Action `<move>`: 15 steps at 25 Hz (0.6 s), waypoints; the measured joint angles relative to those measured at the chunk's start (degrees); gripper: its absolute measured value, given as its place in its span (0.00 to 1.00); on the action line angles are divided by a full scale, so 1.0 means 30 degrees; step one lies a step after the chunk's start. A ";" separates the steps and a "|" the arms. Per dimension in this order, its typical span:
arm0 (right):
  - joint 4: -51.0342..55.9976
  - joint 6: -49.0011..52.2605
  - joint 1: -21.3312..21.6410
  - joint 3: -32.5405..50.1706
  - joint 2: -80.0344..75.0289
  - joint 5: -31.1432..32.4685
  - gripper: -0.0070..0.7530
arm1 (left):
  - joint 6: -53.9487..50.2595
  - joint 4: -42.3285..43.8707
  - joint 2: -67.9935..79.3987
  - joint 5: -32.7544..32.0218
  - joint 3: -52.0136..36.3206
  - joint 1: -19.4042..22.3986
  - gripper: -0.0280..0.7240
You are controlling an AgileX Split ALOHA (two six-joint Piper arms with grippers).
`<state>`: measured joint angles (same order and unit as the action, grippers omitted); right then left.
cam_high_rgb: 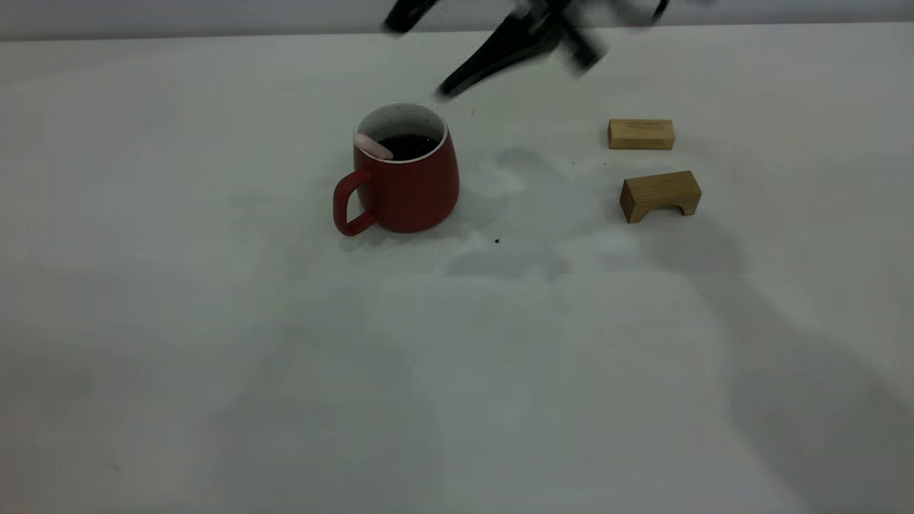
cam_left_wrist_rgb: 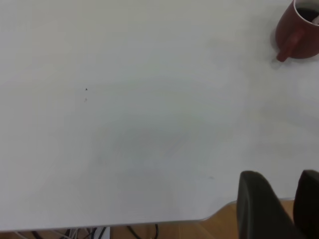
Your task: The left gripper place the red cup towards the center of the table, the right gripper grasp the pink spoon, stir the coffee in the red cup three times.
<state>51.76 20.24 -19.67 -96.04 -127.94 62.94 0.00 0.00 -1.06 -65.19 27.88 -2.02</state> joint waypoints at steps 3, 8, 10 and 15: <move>-0.4205 0.0092 -0.0012 0.0000 0.2647 0.0731 0.70 | 0.0000 0.0000 0.0000 0.0000 0.0000 0.0000 0.37; -0.7487 -0.1776 0.0025 0.0045 0.6930 0.2054 0.63 | 0.0000 0.0000 0.0000 0.0000 0.0000 0.0000 0.37; -0.8758 -0.3435 0.0025 0.0381 0.8583 0.2183 0.61 | 0.0000 0.0000 0.0000 0.0000 0.0000 0.0000 0.37; -1.0357 -0.7156 0.0048 0.3893 1.4191 0.2325 0.54 | 0.0000 0.0000 0.0000 0.0000 0.0000 0.0000 0.37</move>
<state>20.69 -1.22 -19.52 -84.36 -85.37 69.91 0.00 0.00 -1.06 -65.19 27.88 -2.02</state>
